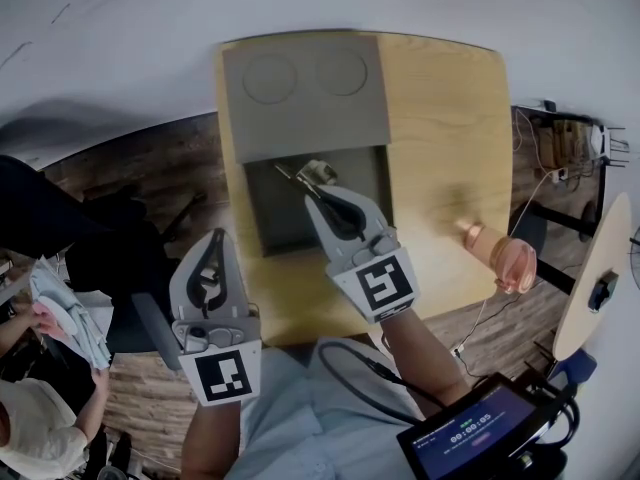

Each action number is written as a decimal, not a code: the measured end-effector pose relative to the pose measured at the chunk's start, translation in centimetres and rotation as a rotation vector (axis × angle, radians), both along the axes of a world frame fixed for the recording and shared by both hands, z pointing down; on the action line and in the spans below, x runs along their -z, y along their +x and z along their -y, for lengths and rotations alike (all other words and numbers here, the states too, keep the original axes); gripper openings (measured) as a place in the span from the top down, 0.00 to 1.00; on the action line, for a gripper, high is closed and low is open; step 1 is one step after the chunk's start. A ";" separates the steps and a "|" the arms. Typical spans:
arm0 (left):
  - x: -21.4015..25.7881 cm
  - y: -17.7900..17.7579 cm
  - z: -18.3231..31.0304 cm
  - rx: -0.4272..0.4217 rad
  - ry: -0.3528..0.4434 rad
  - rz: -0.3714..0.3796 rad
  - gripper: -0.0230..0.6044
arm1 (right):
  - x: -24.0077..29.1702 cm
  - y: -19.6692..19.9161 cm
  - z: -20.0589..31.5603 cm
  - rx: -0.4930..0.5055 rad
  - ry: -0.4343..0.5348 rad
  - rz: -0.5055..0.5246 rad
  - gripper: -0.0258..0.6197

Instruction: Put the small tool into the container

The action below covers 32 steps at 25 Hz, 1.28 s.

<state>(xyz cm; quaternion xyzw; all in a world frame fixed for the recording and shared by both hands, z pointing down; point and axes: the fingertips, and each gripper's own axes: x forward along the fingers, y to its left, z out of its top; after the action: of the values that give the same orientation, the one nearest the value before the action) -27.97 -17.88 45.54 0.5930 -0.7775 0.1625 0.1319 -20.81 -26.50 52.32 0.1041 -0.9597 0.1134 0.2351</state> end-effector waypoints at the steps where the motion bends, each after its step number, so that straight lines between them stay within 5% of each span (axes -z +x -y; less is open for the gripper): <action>1: 0.0 0.0 0.0 -0.001 0.001 -0.001 0.95 | -0.2 0.0 0.0 0.000 -0.009 -0.003 0.93; 19: 0.7 0.5 0.4 -0.006 0.016 0.004 0.95 | -1.5 1.2 1.3 -0.058 -0.037 -0.080 0.74; 25: 3.0 1.5 1.1 -0.026 0.061 0.049 0.95 | 2.5 1.9 1.6 -0.088 0.029 0.003 0.75; 32: 9.9 4.4 1.7 -0.001 0.210 0.043 0.95 | 11.4 3.8 -0.2 -0.085 0.117 0.137 0.78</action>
<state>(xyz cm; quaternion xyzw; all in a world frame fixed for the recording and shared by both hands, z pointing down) -23.54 -19.58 35.63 0.6004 -0.7925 0.0931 0.0522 -16.97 -26.26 40.96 0.1504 -0.9732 0.0741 0.1574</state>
